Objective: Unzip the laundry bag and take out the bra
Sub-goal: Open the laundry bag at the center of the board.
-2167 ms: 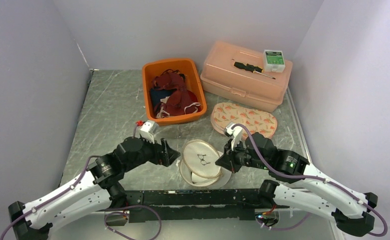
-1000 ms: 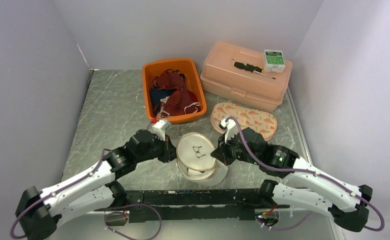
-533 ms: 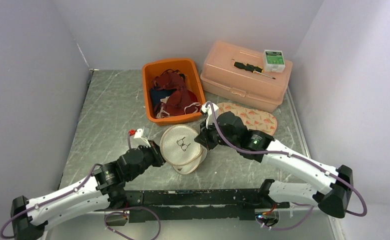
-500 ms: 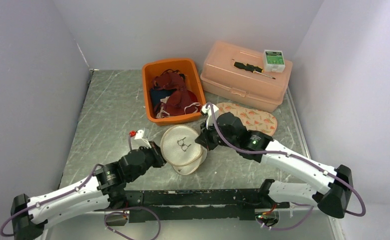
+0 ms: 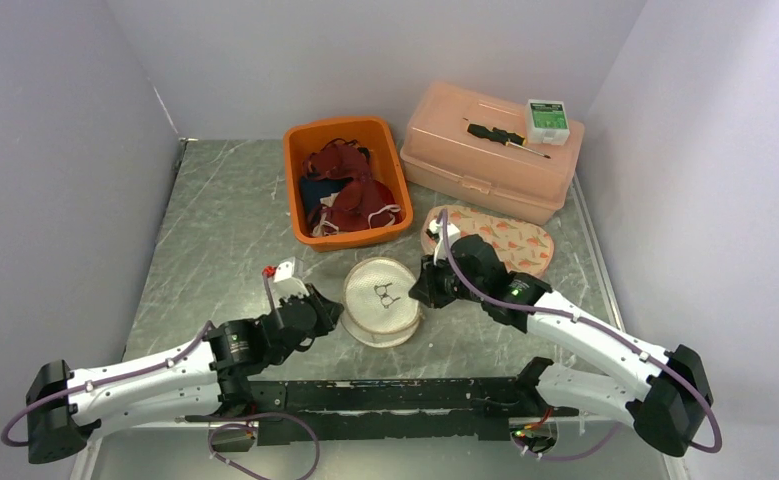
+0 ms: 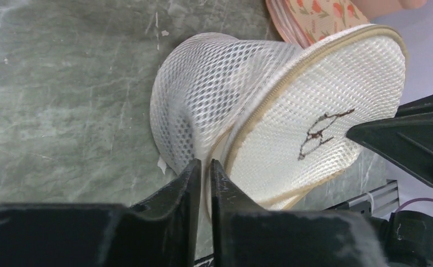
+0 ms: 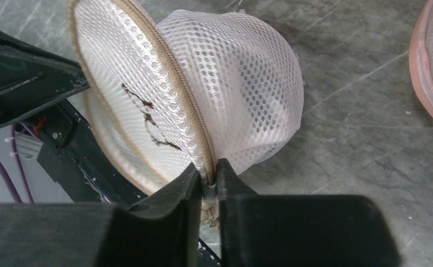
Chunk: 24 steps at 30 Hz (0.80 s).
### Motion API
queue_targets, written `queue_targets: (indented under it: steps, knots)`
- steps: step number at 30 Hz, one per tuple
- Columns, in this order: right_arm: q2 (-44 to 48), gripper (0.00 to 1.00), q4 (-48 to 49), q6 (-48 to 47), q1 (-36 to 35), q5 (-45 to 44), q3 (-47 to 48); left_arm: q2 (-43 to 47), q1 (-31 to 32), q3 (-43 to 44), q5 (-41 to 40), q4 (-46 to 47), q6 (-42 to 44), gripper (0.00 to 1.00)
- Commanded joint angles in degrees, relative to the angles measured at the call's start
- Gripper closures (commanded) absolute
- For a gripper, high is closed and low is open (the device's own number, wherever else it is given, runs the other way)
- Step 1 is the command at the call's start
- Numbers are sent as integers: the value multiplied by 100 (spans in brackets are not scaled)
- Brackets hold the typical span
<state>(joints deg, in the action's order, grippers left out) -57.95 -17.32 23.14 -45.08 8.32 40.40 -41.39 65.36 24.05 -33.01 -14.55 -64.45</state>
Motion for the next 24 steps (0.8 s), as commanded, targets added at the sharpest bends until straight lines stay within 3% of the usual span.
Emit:
queue_targets:
  steps: [1,4,9,13,18,24]
  knots:
    - [146,73,144,143,171,240,47,96,31,467,-297,-815,-215,74]
    - [147,52,15,118,214,249,193,159,29,715,-359,-1316,-170,58]
    - [310,37,-222,125,233,34,369,319,34,1020,-593,-2027,-149,53]
    - [740,36,-392,43,223,-219,342,528,30,1221,-763,-2130,167,41]
    - [1463,36,36,-16,227,12,-175,576,9,1279,-92,-528,1941,23]
    - [1943,36,739,299,223,222,-876,-890,-550,2273,1414,-276,2754,20]
